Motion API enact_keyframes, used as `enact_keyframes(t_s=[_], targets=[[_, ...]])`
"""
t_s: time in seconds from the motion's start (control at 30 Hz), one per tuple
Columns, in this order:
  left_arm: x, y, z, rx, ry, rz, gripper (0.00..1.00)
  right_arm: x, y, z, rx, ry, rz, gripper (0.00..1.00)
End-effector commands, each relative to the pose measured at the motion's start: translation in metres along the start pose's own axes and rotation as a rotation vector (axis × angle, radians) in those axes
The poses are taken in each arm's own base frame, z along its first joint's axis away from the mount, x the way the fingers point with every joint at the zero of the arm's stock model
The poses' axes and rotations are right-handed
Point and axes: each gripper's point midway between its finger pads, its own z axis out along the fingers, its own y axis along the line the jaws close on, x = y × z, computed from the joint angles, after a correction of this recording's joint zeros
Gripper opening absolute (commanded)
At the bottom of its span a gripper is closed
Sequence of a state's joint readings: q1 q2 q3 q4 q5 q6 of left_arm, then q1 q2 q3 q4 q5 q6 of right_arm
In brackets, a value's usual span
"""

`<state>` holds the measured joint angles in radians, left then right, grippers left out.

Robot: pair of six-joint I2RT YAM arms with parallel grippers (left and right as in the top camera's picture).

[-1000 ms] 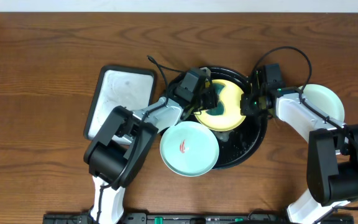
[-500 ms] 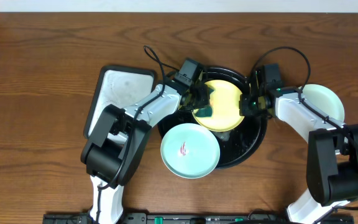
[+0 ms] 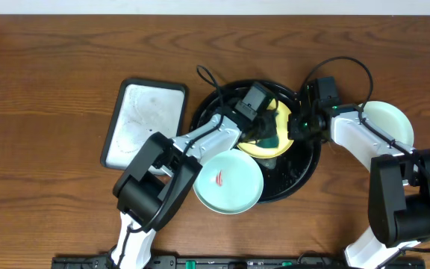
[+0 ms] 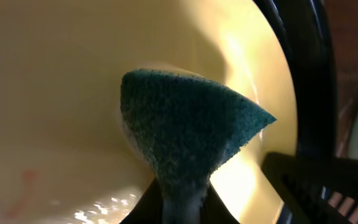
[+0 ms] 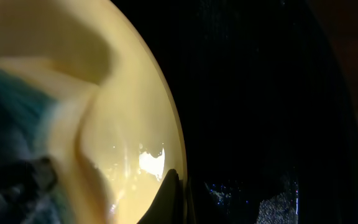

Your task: Clean dirty plates on tray and stack at the side

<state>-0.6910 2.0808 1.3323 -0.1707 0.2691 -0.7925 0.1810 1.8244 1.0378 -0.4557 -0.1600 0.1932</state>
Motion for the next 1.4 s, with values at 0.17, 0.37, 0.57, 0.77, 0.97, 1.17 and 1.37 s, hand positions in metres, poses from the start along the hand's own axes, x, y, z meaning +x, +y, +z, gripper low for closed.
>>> enact_keyframes(t_s=[0.17,0.37,0.57,0.77,0.97,1.17,1.37], targets=[[0.008,0.064,0.011,-0.172,0.074,-0.049,0.07,0.004,0.004,0.003,0.010,0.014,-0.047,0.01],[-0.024,0.118,-0.006,-0.302,0.023,-0.041,0.07,0.004,0.004,0.003,0.012,0.013,-0.047,0.01],[-0.033,0.128,-0.010,-0.315,0.010,-0.036,0.07,0.004,0.002,0.003,0.025,0.012,-0.047,0.01],[-0.039,0.106,-0.002,-0.271,-0.042,0.049,0.08,0.004,0.001,0.003,0.026,0.015,-0.047,0.01],[-0.038,0.047,0.013,-0.151,-0.107,0.453,0.07,0.008,0.001,0.002,0.029,0.031,-0.045,0.01],[-0.044,0.044,0.012,-0.256,-0.167,0.689,0.07,0.010,0.000,0.002,0.030,0.036,-0.044,0.01],[-0.057,0.076,0.002,-0.397,-0.153,0.740,0.08,0.010,0.000,0.002,0.030,0.037,-0.044,0.01]])
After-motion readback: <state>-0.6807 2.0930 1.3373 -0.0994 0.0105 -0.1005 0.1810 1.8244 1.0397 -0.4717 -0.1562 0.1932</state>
